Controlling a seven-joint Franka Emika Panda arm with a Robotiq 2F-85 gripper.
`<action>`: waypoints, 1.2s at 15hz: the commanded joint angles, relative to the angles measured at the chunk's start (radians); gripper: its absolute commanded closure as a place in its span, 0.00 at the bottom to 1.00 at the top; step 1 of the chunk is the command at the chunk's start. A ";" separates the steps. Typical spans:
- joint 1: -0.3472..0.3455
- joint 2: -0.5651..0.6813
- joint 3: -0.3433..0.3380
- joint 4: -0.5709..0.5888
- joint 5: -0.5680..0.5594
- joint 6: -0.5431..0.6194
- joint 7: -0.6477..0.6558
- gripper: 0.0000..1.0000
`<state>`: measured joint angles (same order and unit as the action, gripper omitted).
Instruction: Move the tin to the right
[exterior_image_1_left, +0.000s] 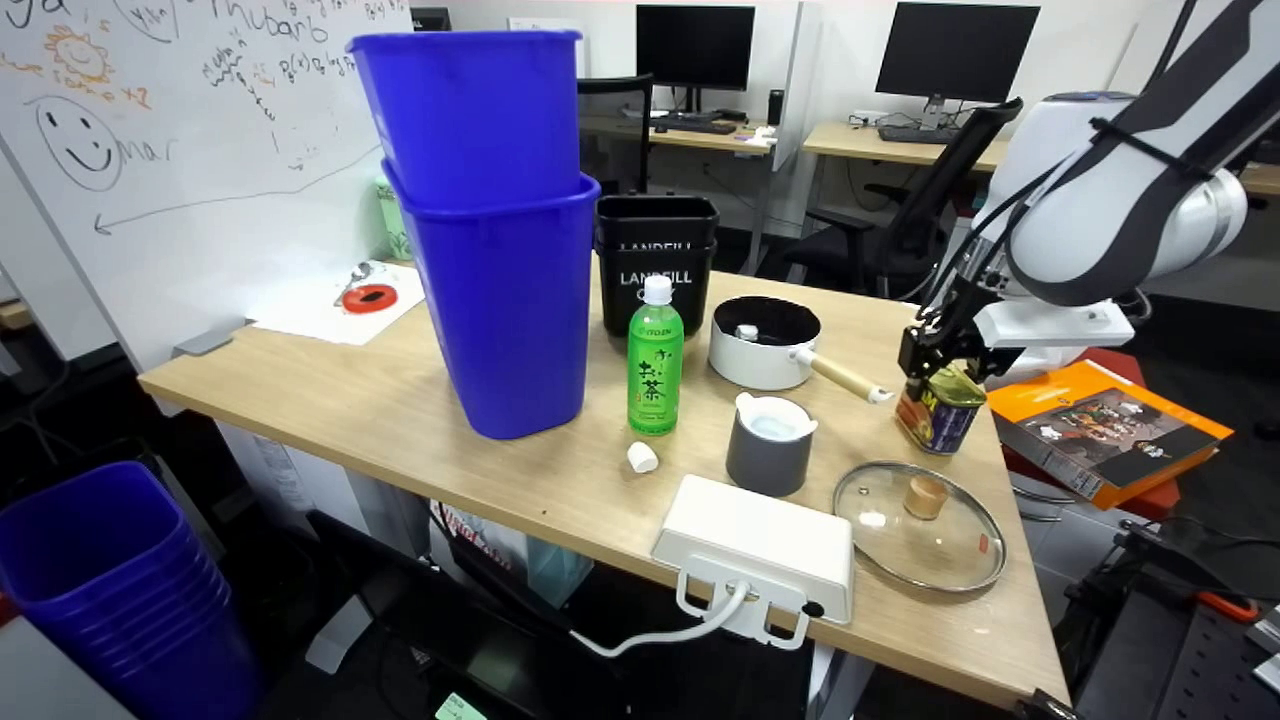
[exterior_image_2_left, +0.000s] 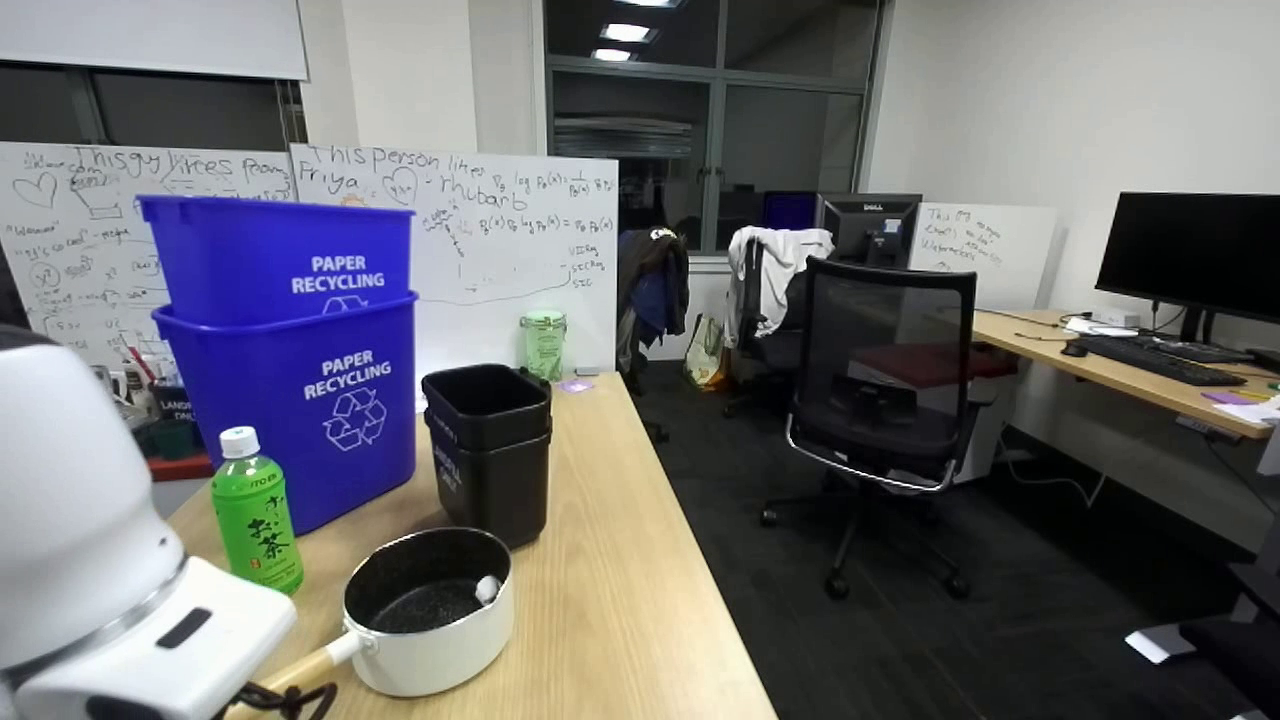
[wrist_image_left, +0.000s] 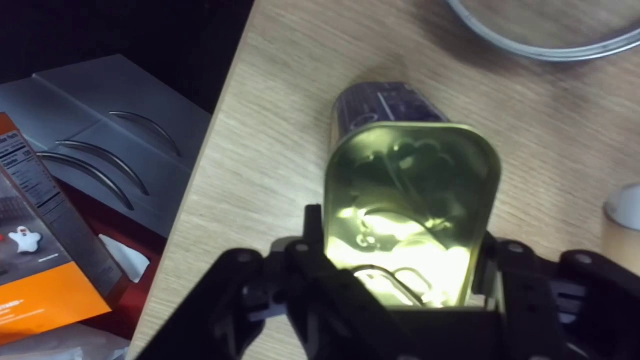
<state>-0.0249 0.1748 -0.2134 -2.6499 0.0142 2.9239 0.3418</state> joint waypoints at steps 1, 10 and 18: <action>-0.105 -0.086 0.136 0.016 0.225 -0.112 -0.242 0.63; -0.193 -0.118 0.047 0.126 0.490 -0.397 -0.772 0.63; -0.210 -0.114 0.011 0.139 0.423 -0.431 -0.733 0.38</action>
<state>-0.2295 0.0624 -0.2075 -2.5112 0.4408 2.4942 -0.3938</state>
